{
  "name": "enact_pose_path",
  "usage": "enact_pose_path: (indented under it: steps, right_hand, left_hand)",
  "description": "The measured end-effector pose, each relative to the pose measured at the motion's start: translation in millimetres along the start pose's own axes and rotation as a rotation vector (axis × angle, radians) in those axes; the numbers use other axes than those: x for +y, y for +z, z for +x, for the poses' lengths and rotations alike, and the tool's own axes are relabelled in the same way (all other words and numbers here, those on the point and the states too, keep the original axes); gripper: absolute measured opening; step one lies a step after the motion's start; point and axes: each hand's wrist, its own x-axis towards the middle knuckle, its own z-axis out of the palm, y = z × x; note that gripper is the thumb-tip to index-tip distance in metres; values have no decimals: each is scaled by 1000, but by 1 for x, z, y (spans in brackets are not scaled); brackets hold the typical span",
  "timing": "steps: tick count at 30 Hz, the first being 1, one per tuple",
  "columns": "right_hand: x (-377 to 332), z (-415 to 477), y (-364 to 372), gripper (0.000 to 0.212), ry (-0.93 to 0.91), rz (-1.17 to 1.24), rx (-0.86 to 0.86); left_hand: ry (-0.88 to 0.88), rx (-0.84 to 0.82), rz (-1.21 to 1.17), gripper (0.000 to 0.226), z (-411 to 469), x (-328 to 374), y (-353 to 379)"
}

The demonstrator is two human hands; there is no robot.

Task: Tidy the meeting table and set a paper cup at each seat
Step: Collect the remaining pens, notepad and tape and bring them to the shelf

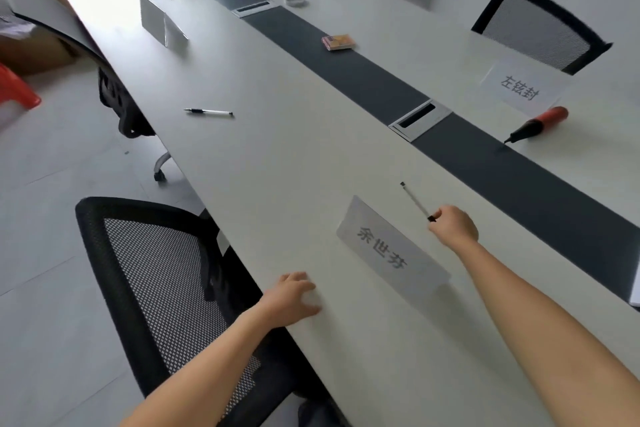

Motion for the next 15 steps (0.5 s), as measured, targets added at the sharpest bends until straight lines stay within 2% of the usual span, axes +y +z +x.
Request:
enact_pose_path:
  steps: [2,7,11,15]
  right_hand:
    - [-13,-11,-12,18,-20,92,161]
    - [-103,-70,-19,13,-276,252,431]
    - [-201,-132,16,12,-446,323,375]
    - [-283,-176,75,11,-550,301,264]
  left_hand:
    - [24,78,-139,47,-12,-8,-20]
    - [90,495,-378,29,-69,-60,-78]
    - [111,773,-523,14,-124,-138,-118]
    - [-23,1009,-592,14,-170,-233,-144]
